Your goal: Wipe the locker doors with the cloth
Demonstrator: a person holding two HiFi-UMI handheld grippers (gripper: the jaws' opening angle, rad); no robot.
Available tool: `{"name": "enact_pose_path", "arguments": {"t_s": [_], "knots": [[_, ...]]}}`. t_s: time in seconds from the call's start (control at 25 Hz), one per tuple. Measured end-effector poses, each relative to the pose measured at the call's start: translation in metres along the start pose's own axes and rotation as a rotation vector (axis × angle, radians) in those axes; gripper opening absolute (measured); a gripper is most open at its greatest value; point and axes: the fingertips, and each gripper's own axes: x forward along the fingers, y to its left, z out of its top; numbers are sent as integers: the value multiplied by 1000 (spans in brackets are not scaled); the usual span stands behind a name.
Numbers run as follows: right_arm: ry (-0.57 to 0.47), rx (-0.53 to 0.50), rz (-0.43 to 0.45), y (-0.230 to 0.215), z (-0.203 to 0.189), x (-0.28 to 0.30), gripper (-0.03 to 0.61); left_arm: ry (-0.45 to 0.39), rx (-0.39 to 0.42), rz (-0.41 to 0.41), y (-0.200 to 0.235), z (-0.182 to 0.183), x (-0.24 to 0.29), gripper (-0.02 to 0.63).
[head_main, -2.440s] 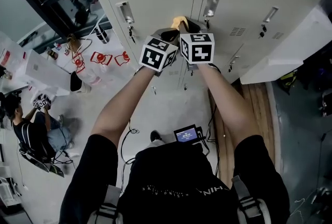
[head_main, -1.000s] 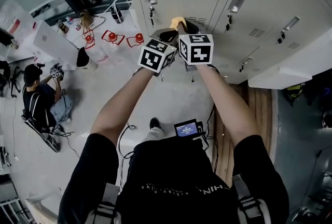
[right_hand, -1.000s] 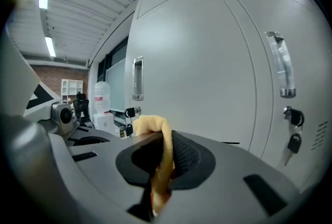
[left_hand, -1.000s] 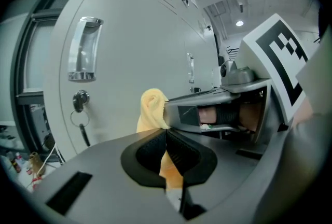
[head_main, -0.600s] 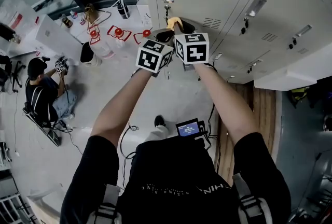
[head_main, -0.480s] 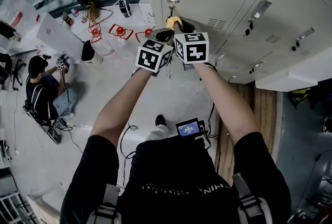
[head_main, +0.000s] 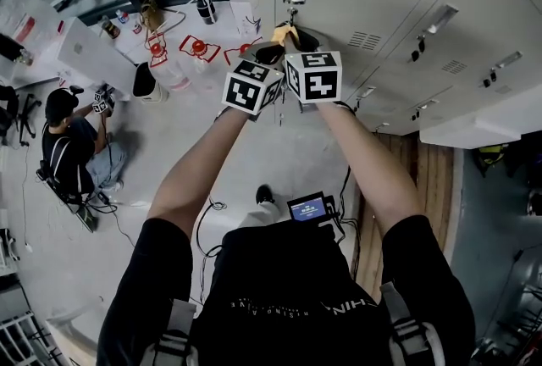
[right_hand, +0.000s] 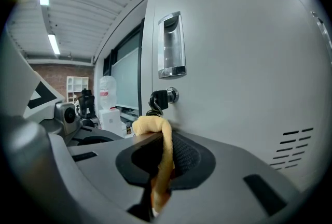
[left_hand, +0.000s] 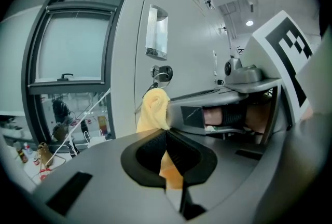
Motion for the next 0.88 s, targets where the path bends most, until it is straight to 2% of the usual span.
{"name": "enact_pose_path", "arguments": {"t_s": [0.52, 0.88], "knots": [[-1, -3, -13, -7, 0, -4, 51, -4, 15, -18, -6, 3, 5, 20], [0, 0, -60, -46, -7, -26, 51, 1, 45, -65, -42, 9, 32, 20]]}}
